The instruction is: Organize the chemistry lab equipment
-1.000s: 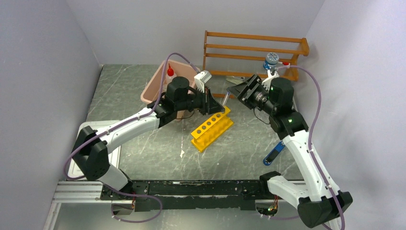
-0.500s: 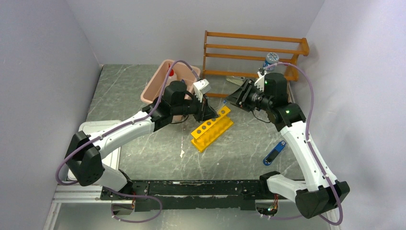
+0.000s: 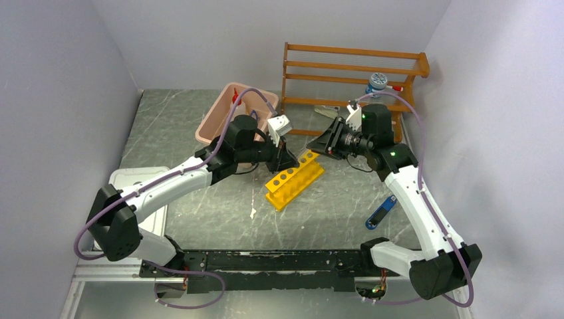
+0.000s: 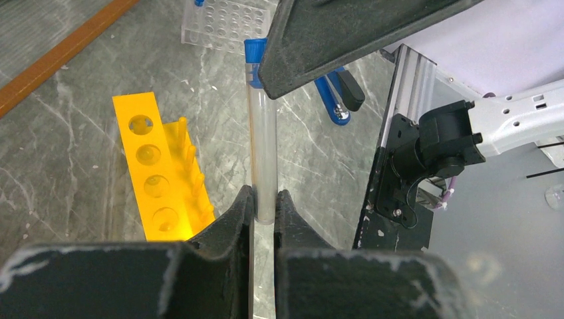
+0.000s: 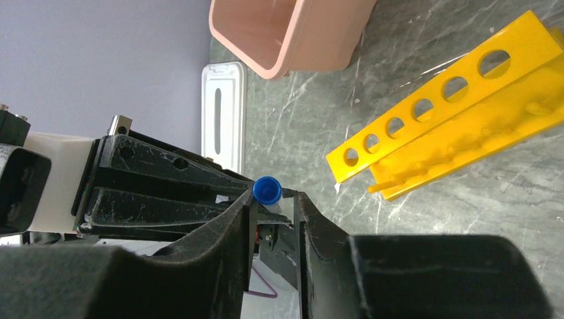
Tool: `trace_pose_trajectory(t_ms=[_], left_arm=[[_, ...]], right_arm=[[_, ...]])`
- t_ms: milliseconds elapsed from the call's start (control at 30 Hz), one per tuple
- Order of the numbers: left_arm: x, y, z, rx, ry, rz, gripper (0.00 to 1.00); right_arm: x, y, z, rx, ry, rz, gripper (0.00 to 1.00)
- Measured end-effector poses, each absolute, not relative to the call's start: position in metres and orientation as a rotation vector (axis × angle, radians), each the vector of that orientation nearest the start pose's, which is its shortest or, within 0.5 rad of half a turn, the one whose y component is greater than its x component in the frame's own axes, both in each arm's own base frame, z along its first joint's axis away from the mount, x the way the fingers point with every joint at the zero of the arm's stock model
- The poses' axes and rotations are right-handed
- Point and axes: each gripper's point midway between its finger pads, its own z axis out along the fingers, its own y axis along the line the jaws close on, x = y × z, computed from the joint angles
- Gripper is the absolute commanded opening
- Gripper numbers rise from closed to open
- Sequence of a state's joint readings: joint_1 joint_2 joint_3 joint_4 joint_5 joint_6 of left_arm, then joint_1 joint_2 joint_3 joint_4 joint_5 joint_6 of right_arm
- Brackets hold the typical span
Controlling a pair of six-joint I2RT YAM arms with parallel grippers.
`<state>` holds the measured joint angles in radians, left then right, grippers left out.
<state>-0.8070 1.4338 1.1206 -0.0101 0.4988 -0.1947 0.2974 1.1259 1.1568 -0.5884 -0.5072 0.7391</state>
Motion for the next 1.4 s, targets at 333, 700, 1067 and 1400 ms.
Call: trace_pose_trajectory(t_ms=[333,700,1067,1400], left_arm=[[0.233,-0.376,0.243,0.988,1.774,-1.125,0.05],[0.23,-0.374,0.236,1.014,1.794,-1.111,0.49],[0.244,-0.363,0.229,0.852,1.92,-1.036,0.72],[0.234,-0.353,0.258,0.757,1.903,-1.078,0.71]], right_arm=[[0.269,0.198,0.275,0.158,2.27,1.12,0.3],[0.267,0.2,0.269,0.133,2.284,1.135,0.12],[0.316,0.116,0.253,0.311,2.201,0.483,0.12],[0.324,0.015,0.198,0.544,2.11,-0.118,0.1]])
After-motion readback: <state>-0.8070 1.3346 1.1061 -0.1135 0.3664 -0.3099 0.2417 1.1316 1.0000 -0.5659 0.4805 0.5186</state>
